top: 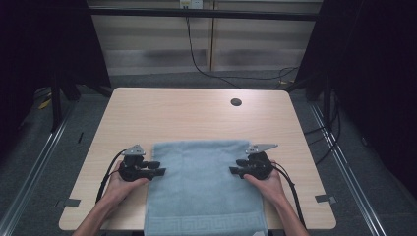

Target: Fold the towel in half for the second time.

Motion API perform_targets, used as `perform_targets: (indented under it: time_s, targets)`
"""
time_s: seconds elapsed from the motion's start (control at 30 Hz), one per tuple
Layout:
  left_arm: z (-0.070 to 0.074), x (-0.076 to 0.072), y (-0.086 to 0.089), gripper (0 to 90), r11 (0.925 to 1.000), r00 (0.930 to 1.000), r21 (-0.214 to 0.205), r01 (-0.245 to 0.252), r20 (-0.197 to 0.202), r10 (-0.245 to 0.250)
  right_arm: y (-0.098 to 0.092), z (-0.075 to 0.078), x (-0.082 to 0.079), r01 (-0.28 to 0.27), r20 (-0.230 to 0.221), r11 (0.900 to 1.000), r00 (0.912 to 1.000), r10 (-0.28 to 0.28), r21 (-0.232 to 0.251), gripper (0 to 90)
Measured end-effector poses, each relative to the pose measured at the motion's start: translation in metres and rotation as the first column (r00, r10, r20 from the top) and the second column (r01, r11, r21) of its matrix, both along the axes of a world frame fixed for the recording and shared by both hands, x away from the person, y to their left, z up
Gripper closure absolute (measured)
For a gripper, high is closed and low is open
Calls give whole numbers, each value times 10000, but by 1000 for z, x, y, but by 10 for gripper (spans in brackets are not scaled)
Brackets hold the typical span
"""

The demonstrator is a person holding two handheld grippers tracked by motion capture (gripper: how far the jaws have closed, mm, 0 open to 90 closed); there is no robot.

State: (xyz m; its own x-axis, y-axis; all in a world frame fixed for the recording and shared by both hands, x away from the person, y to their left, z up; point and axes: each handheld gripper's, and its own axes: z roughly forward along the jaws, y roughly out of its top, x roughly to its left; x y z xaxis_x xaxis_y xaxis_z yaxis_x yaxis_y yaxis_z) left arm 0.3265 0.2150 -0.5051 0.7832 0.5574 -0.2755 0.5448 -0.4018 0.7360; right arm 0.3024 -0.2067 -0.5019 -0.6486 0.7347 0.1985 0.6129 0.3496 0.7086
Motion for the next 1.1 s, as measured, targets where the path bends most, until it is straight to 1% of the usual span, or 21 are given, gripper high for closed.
perform_targets:
  time_s: [0.07,0.17,0.2,0.27,0.33,0.4,0.43,0.5,0.53,0.6,0.63,0.67,0.7,0.77,0.83,0.87,0.9,0.97,1.0,1.03,1.1]
  targets:
    - [2,-7,1,574,9998,9995,11,199,-256,-199,0,2,-10,-123,-102,9999,9999,121,-117,553]
    - [4,-13,3,573,9985,9979,59,545,-358,-543,1,6,-22,-375,-442,9988,9984,360,-330,557]
    - [6,-13,4,559,9988,9984,-4,482,-295,-482,1,9,-23,-419,-428,9981,9983,400,-447,552]
    - [12,-7,10,544,9990,9991,-301,324,-253,-331,-5,14,-20,-406,-160,9991,9991,404,-150,536]
    - [17,3,15,531,9992,9999,-403,-13,-104,9,-15,23,-10,70,216,9994,9997,-77,329,520]
    - [22,14,19,518,9975,9989,-550,-447,146,456,-25,31,3,493,484,9975,9975,-518,511,510]
    - [22,21,20,505,9966,9985,-619,-551,42,554,-30,34,10,612,551,9967,9964,-642,540,500]
    - [22,32,24,476,9927,9949,-686,-990,125,1000,-39,35,25,899,605,9946,9938,-930,513,479]
    - [22,39,27,470,9912,9933,-639,-1156,-118,1151,-43,35,32,1099,653,9930,9915,-1126,435,470]
    - [20,47,32,438,9876,9888,-485,-1494,3,1496,-50,32,44,1251,512,9907,9905,-1279,538,464]
    - [19,51,35,436,9830,9861,-787,-1661,-74,1660,-52,30,48,1396,537,9885,9883,-1428,586,453]
    - [18,53,38,435,9801,9834,-818,-1810,-71,1810,-54,29,51,1441,446,9874,9881,-1472,659,451]
    - [16,55,40,423,9808,9837,-757,-1797,-47,1799,-55,27,55,1410,425,9877,9887,-1441,679,449]
    - [12,60,40,397,9804,9833,-780,-1807,-380,1782,-55,24,60,1430,312,9877,9889,-1451,625,440]
    - [11,64,37,360,9839,9860,-706,-1643,-400,1618,-52,20,63,1272,133,9901,9917,-1282,601,440]
    - [12,64,33,358,9823,9853,-779,-1705,-279,1688,-51,18,65,1200,106,9913,9926,-1207,543,441]
    - [12,65,31,350,9837,9886,-983,-1502,-214,1489,-49,16,65,1141,35,9922,9934,-1144,508,442]
    - [10,66,25,353,9887,9903,-618,-1368,-338,1349,-47,13,65,1066,-106,9929,9943,-1062,526,443]
    - [8,66,22,328,9927,9933,-482,-1108,-372,1091,-47,11,65,980,-185,9941,9951,-972,472,448]
    - [7,67,20,357,9939,9938,-285,-1068,-333,1059,-46,10,64,874,-218,9954,9960,-866,394,456]
    - [4,69,16,373,9934,9936,-364,-1086,-337,1074,-46,6,64,858,-337,9959,9958,-848,301,486]
